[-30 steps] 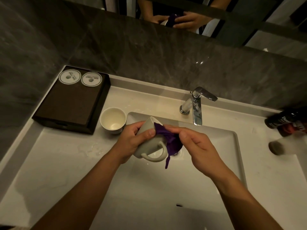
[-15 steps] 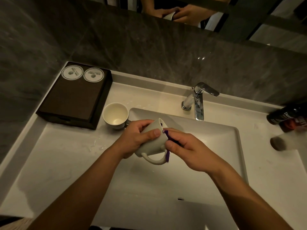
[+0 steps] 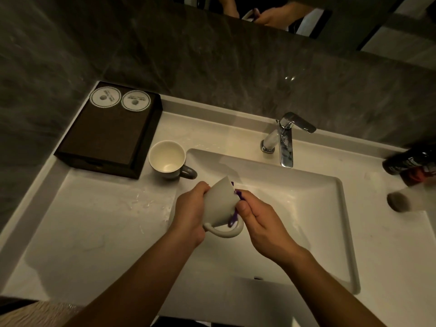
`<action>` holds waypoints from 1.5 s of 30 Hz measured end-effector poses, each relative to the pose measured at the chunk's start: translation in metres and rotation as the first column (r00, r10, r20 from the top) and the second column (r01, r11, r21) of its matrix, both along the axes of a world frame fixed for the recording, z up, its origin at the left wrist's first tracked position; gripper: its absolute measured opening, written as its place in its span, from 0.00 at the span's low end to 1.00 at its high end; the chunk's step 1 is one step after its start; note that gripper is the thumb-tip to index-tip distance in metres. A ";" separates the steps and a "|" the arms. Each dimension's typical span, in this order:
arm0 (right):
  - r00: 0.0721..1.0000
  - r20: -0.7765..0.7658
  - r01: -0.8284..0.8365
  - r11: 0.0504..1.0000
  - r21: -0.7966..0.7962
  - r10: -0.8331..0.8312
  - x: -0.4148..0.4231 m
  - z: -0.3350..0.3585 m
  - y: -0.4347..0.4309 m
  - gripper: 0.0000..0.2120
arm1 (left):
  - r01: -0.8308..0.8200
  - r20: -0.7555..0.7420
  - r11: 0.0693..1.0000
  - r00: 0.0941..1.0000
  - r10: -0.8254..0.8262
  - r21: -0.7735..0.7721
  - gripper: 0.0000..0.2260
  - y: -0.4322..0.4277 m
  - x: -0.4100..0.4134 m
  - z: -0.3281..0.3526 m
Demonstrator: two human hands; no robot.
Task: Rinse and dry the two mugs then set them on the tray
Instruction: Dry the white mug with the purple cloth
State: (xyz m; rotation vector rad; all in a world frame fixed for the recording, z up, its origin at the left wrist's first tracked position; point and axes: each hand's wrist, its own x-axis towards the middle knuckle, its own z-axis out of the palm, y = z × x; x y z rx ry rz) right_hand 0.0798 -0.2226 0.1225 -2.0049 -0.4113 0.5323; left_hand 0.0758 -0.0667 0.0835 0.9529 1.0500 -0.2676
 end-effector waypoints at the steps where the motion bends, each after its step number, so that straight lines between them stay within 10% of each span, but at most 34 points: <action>1: 1.000 0.000 -0.010 1.000 -0.009 0.010 -0.001 0.000 0.000 0.11 | -0.001 0.018 0.998 1.000 0.000 0.056 0.09 -0.002 0.000 0.002; 11: 0.988 -0.116 0.106 0.994 0.034 -0.102 0.000 0.003 0.002 0.16 | -0.097 0.331 0.711 0.923 -0.199 0.697 0.03 -0.013 -0.003 0.026; 19: 0.996 -0.083 -0.007 0.999 0.043 0.011 -0.009 0.005 0.002 0.15 | -0.076 0.183 0.897 0.983 -0.005 0.436 0.07 0.004 0.015 0.024; 25: 0.982 -0.083 0.168 0.986 -0.001 -0.167 -0.020 0.005 0.005 0.10 | -0.096 0.260 0.776 0.962 -0.090 0.623 0.07 -0.006 0.006 0.016; 30: 0.915 -0.238 0.341 0.940 0.024 -0.326 -0.010 0.008 0.003 0.14 | -0.320 0.575 0.623 0.776 -0.260 0.714 0.04 -0.014 -0.007 0.010; 36: 0.976 0.054 0.209 0.975 0.076 -0.213 -0.024 0.000 0.010 0.17 | -0.152 0.150 0.988 0.977 0.154 -0.022 0.06 -0.009 0.015 0.029; 42: 0.958 -0.035 0.285 0.957 0.059 -0.284 -0.027 0.000 0.010 0.13 | -0.127 0.309 0.917 0.951 0.004 0.377 0.02 -0.014 0.009 0.026; 45: 0.918 -0.163 0.371 0.928 0.037 -0.360 -0.019 -0.005 0.007 0.26 | -0.230 0.518 0.771 0.843 -0.147 0.594 0.06 -0.015 -0.004 0.023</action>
